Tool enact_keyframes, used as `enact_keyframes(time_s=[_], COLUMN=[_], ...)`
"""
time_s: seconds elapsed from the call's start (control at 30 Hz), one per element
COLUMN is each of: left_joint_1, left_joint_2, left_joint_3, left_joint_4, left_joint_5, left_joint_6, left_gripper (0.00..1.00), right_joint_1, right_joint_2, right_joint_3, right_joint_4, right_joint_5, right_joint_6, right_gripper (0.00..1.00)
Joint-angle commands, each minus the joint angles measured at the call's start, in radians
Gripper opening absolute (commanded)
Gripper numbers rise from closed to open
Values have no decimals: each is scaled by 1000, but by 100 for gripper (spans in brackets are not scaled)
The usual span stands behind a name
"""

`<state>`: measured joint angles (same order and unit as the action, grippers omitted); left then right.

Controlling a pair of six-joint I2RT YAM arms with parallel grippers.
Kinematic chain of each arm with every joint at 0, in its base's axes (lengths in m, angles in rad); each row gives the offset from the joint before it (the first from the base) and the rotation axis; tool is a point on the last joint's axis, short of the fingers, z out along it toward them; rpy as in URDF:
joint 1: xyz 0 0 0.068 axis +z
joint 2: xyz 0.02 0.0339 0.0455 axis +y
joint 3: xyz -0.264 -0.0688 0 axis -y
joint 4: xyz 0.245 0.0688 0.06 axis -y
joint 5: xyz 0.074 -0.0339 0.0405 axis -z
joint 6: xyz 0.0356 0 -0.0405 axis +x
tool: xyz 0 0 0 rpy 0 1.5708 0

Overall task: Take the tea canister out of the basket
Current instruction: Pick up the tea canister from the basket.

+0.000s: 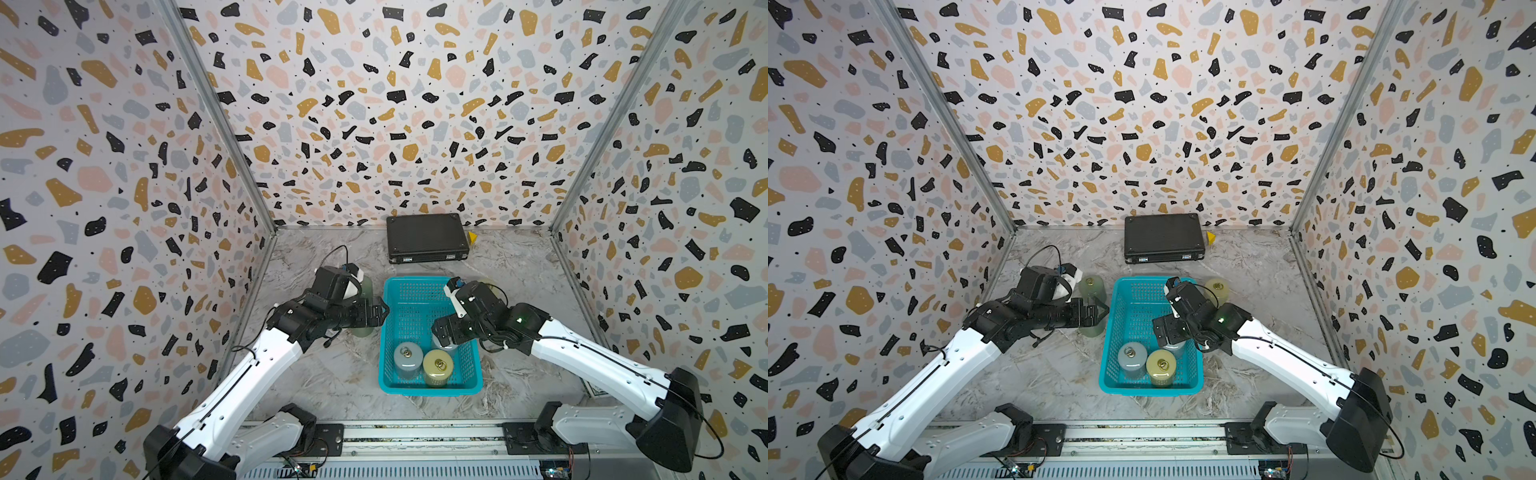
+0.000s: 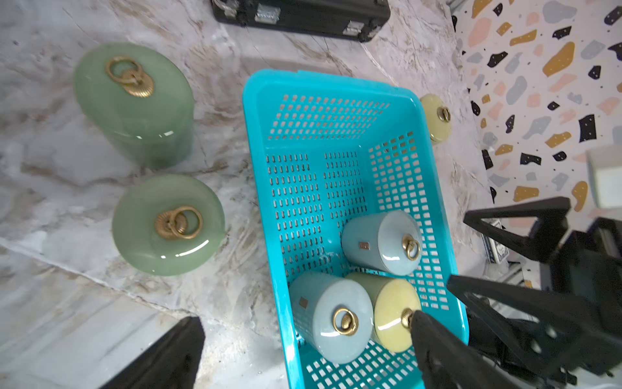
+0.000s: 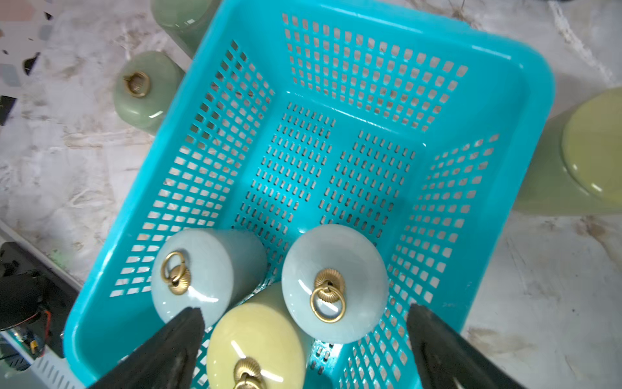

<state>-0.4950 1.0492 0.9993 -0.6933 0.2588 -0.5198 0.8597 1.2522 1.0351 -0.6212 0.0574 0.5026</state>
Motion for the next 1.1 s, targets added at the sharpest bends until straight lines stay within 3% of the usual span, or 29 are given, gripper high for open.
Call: enact_keyframes(time_s=[0.0, 0.3, 1.07], left_joint_1=[-42, -106, -114], left_joint_2=[-17, -61, -122], left_joint_3=[-44, -42, -65], left_joint_4=[38, 18, 54], left_joint_5=[40, -34, 23], left_joint_6=[-38, -36, -10], left_gripper=[100, 100, 100], right_joint_1=[7, 20, 21], right_joint_2=[29, 145, 380], right_joint_3=[-2, 19, 74], right_joint_4=[-57, -105, -112], right_joint_5=[36, 58, 76], right_joint_6=[55, 97, 108], right_gripper=[99, 99, 95])
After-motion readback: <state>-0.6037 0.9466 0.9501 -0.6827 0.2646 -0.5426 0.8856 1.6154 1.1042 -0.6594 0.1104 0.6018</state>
